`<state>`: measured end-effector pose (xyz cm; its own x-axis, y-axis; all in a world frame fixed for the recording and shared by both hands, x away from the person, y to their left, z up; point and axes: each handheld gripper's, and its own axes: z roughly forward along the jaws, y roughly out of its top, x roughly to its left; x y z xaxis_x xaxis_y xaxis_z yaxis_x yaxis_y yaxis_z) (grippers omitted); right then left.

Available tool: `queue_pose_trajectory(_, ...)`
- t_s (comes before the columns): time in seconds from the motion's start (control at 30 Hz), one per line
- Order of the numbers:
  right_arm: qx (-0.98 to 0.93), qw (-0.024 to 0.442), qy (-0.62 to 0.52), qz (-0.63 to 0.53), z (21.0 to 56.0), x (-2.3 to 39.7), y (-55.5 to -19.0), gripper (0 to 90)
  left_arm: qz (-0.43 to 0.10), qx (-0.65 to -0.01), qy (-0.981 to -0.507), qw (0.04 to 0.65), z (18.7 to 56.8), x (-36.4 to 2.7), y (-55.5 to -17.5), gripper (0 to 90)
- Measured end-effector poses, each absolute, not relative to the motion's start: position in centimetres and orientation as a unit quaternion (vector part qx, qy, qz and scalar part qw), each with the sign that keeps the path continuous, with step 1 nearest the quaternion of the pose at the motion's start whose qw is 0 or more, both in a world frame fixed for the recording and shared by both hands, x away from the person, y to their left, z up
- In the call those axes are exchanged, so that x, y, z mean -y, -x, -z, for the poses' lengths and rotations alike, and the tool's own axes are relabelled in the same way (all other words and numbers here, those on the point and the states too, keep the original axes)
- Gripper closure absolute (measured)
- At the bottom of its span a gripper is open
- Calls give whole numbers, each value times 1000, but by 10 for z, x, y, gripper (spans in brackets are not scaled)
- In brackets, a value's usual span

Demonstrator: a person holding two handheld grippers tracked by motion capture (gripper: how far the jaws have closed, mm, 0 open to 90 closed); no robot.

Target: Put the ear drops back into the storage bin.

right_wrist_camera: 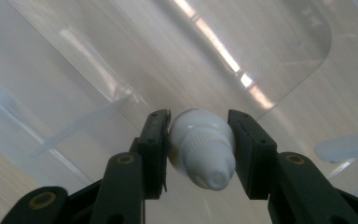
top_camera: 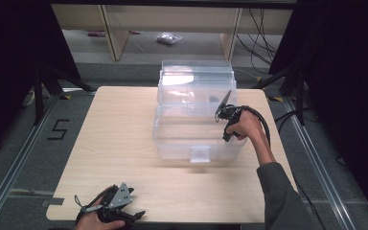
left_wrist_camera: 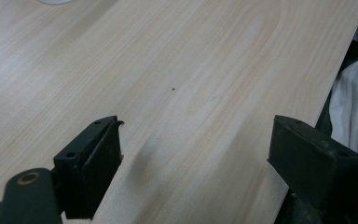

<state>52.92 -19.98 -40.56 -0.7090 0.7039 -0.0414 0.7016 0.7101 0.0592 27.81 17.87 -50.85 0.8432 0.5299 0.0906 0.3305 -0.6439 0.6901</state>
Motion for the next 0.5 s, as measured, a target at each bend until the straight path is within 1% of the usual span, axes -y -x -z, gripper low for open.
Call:
queue_pose_trajectory(0.07,-928,30,-371,-20,410,201,-531,601,-143,-240,-895,347,509,-179,-279,165)
queue_pose_trajectory(0.27,-920,21,-390,-21,416,199,-531,601,-143,-239,-897,344,509,-179,-279,165)
queue_pose_trajectory(0.33,-930,31,-365,-23,418,201,-533,601,-144,-239,-897,343,509,-179,-279,165)
queue_pose_trajectory(0.4,-919,17,-394,-17,419,198,-531,601,-145,-237,-898,341,509,-179,-279,165)
queue_pose_trajectory(0.43,-924,23,-382,-23,422,200,-532,601,-146,-238,-897,341,509,-178,-279,165)
queue_pose_trajectory(0.5,-926,20,-376,-26,425,201,-533,601,-143,-239,-897,343,509,-179,-279,165)
